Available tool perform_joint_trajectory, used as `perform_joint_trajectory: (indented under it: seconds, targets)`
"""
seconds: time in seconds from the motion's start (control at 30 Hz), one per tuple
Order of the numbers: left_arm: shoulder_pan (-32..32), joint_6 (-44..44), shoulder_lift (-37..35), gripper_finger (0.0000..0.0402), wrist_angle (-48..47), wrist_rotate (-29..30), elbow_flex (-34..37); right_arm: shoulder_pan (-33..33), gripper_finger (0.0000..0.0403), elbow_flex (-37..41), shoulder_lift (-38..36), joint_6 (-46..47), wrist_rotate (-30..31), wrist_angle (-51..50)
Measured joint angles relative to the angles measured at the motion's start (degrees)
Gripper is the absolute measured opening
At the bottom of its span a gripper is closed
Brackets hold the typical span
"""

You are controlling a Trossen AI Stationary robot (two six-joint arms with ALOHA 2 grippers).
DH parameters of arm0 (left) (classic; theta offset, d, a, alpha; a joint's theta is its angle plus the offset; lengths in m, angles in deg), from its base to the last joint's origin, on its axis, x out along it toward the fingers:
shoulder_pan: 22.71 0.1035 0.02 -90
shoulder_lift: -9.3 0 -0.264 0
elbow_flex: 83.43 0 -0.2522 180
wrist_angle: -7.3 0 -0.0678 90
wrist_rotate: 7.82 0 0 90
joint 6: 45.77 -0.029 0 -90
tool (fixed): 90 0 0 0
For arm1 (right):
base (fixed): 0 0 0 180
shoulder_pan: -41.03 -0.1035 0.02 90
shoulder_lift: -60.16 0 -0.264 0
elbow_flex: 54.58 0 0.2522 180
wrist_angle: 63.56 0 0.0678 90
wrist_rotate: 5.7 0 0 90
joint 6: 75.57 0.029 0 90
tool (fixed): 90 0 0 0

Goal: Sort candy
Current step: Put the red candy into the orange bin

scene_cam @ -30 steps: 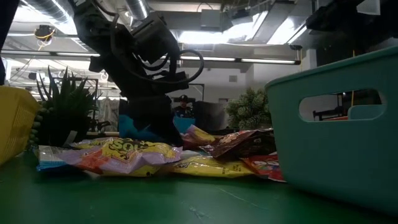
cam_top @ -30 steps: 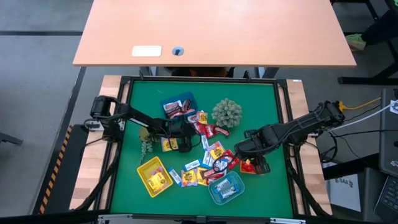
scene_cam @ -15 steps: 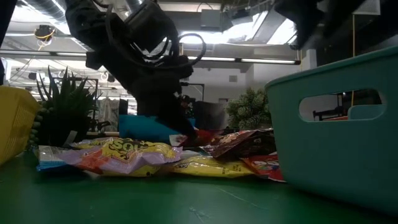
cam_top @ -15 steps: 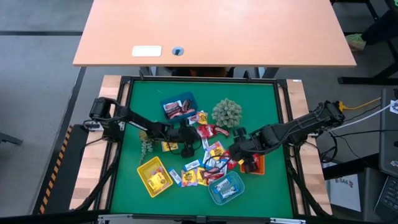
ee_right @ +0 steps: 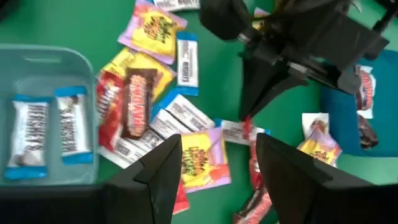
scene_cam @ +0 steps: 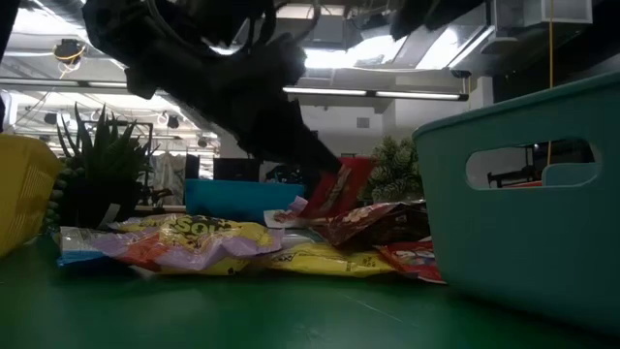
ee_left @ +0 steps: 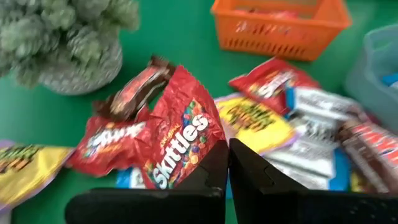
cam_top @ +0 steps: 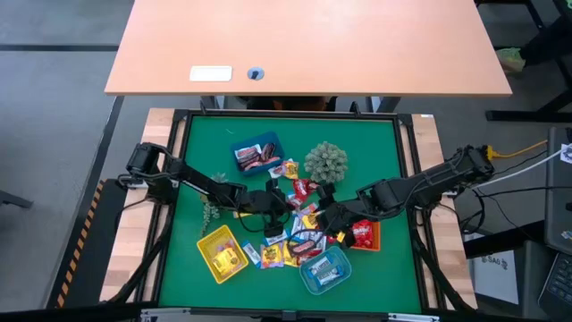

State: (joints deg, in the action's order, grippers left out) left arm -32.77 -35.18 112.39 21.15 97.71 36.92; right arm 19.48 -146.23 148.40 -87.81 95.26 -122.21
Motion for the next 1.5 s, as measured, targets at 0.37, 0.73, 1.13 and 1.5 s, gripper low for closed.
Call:
perform_joint_trajectory:
  seconds: [0.37, 0.73, 1.13, 1.5]
  targets:
    - [-2.75, -0.17, 0.0, 0.0, 4.38, 1.7, -0.02, 7.39, 0.0207, 0.0, 7.78, -1.81, -6.14, 2.1]
    - [-3.05, -0.2, 0.0, 0.0, 4.73, 1.88, -0.02, 10.43, 0.0176, 0.0, 13.45, -6.55, -7.54, 1.3]
    - [-3.09, -0.63, 0.0, 0.0, 5.03, 1.81, -0.02, 10.34, 0.0014, 0.0, 13.36, -7.97, -7.56, 1.47]
    - [-3.09, -0.59, 0.0, 0.0, 5.03, 1.75, -0.02, 10.33, 0.0002, 0.0, 13.36, -7.99, -7.56, 1.47]
